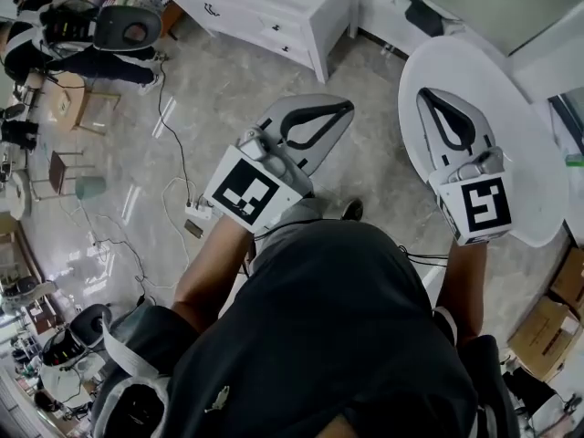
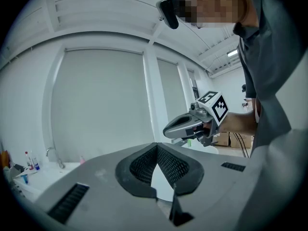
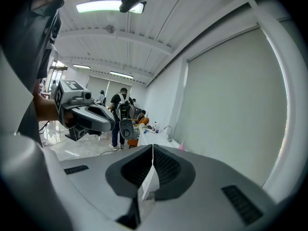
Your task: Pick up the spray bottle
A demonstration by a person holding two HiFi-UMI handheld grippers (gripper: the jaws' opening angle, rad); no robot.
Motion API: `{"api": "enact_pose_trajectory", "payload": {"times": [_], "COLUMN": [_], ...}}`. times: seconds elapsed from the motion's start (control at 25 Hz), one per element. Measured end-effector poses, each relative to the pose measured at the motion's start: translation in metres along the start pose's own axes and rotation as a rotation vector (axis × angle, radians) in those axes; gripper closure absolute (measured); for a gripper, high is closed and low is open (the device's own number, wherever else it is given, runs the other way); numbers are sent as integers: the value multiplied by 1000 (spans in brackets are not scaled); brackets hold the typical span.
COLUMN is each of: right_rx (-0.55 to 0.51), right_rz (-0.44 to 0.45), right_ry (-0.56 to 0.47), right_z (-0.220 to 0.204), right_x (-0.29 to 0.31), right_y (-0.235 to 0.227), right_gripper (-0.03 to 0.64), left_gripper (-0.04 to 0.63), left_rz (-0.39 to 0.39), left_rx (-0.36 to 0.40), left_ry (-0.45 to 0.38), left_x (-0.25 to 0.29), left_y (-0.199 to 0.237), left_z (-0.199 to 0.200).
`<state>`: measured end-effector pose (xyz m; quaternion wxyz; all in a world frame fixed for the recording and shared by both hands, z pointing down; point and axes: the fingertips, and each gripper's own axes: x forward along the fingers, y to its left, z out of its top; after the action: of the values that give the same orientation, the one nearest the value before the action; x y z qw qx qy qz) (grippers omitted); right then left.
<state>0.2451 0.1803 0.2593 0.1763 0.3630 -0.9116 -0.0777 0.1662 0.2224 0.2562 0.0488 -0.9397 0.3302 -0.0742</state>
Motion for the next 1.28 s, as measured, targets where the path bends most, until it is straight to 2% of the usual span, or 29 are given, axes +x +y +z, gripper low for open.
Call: {"api": "enact_pose_trajectory", "payload": {"times": [0.32, 0.84, 1.16, 1.28], "right_rx": [-27, -87, -91, -84], "right_rz": [-50, -131, -97, -74], "right_ry": [42, 87, 72, 63], "right_z": [26, 66, 70, 64], "right_x": [45, 104, 129, 137], "right_y": [7, 33, 24, 12], "right_gripper": [607, 607, 607, 606], "left_gripper": [592, 592, 592, 592], "left_rz": [-42, -106, -58, -32], "left_rx": [-18, 18, 0, 19], "left_ry": [-46, -128, -107, -93], "left_x": [-19, -53, -48, -39], "left_y": [56, 131, 158, 163], "left_z": [-4, -9, -19, -20]}}
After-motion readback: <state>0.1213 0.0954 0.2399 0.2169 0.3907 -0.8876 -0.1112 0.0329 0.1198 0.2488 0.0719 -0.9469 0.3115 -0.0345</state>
